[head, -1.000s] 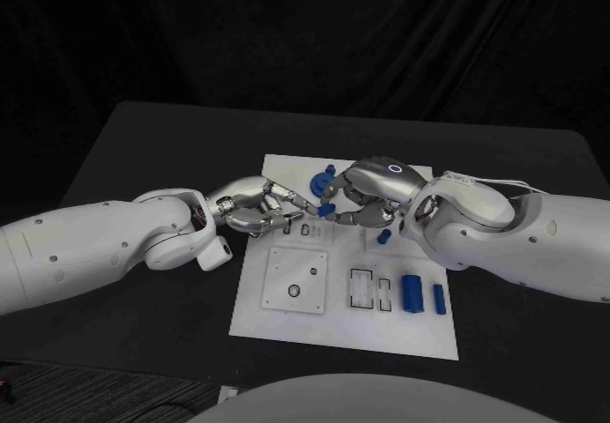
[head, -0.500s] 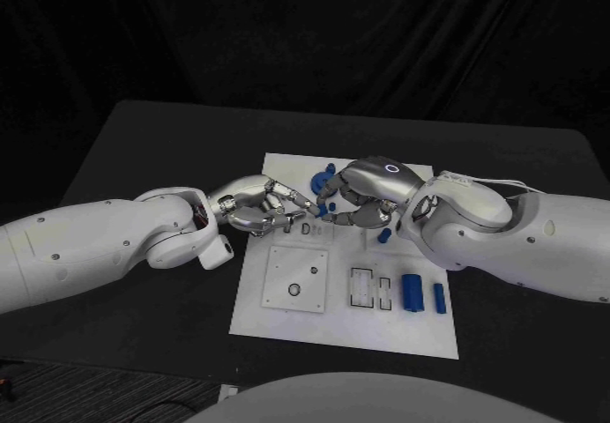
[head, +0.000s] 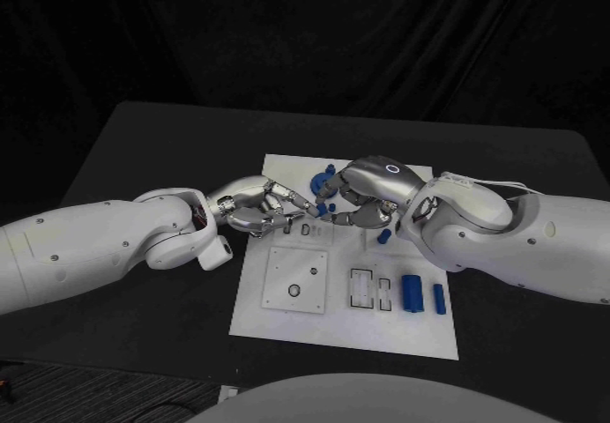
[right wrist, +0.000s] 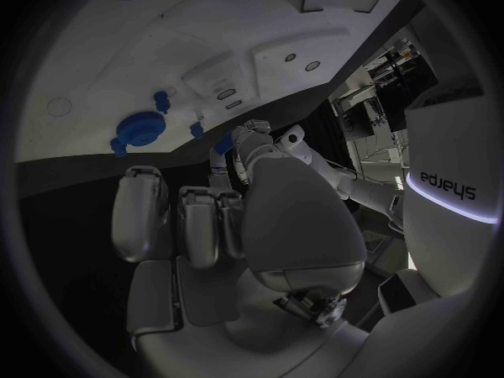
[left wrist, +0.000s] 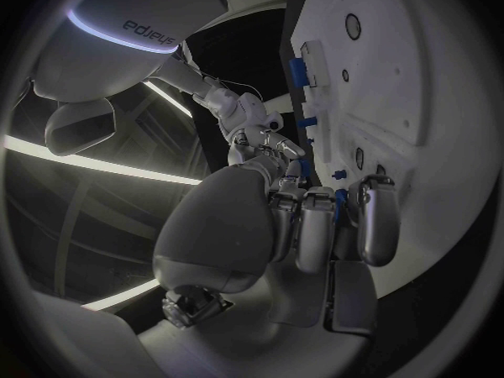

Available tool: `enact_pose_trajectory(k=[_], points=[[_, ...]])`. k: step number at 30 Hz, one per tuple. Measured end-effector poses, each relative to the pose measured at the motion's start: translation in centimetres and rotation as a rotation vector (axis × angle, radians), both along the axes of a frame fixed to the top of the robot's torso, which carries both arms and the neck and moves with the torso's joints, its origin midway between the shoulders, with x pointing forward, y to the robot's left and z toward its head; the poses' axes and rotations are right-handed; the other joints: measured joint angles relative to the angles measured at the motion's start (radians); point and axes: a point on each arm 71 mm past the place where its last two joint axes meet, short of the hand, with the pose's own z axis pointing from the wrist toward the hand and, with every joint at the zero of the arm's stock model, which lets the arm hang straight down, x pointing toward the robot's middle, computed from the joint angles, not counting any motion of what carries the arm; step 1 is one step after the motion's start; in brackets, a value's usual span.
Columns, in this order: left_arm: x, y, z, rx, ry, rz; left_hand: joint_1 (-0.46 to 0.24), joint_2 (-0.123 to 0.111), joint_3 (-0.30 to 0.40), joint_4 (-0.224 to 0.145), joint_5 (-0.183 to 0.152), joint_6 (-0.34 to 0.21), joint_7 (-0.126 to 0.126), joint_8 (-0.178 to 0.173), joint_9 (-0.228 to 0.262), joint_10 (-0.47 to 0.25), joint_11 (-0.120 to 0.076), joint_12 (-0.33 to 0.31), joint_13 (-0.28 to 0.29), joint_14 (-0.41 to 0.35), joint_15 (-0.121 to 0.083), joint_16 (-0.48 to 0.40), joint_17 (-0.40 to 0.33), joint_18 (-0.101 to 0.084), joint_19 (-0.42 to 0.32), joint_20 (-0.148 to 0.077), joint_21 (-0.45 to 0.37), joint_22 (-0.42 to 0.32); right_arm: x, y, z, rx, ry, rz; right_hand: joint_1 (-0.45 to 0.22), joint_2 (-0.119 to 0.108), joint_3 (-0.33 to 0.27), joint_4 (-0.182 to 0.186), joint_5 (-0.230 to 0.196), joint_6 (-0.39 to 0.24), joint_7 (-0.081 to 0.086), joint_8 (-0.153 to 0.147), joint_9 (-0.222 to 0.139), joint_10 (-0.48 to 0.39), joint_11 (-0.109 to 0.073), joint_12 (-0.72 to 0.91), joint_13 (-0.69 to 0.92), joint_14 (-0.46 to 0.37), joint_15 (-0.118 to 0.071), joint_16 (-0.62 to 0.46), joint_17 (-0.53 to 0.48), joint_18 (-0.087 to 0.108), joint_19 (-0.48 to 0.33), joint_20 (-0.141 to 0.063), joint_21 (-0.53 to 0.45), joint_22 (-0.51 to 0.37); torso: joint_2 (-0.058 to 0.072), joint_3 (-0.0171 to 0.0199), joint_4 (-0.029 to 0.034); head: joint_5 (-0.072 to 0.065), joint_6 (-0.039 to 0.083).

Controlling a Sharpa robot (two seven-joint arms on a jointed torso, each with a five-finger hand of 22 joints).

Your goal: Assemble the parts on the task board

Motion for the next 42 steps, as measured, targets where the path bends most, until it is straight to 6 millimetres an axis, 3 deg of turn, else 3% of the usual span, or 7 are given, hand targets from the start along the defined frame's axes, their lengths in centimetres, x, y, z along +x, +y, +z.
enact_pose_trajectory(k=[26, 42], points=[[0.23, 0.37, -0.09, 0.004, 0.000, 0.007, 0.000, 0.000, 0.006, 0.000, 0.000, 0.000, 0.000, 0.000, 0.003, 0.000, 0.000, 0.000, 0.000, 0.000, 0.000, 0.000, 0.000, 0.000, -0.030, 0.001, -0.012, 0.000, -0.27, 0.12, 0.12, 0.008, -0.004, 0.013, -0.001, -0.004, 0.002, -0.004, -0.001, 0.000, 0.000, 0.002, 0.000, -0.004, 0.004, 0.000, 0.000, 0.000, 0.000, 0.000, 0.000, 0.000, 0.000, 0.000, 0.000, 0.000, 0.001, -0.0001, -0.0007, 0.001, -0.002], [0.34, 0.32, -0.21, 0.012, 0.008, 0.004, -0.004, -0.004, 0.008, 0.003, 0.000, 0.004, 0.004, 0.000, 0.006, 0.000, 0.000, 0.000, 0.000, 0.000, 0.000, 0.000, 0.000, 0.000, -0.041, 0.001, -0.014, 0.000, -0.32, 0.25, 0.13, 0.009, -0.004, 0.017, 0.008, -0.005, 0.004, -0.007, 0.003, 0.003, 0.003, -0.003, 0.000, -0.004, 0.018, 0.000, 0.000, 0.003, 0.010, 0.000, 0.000, 0.000, 0.000, 0.007, 0.000, 0.000, 0.001, 0.0000, -0.0006, 0.000, -0.007]])
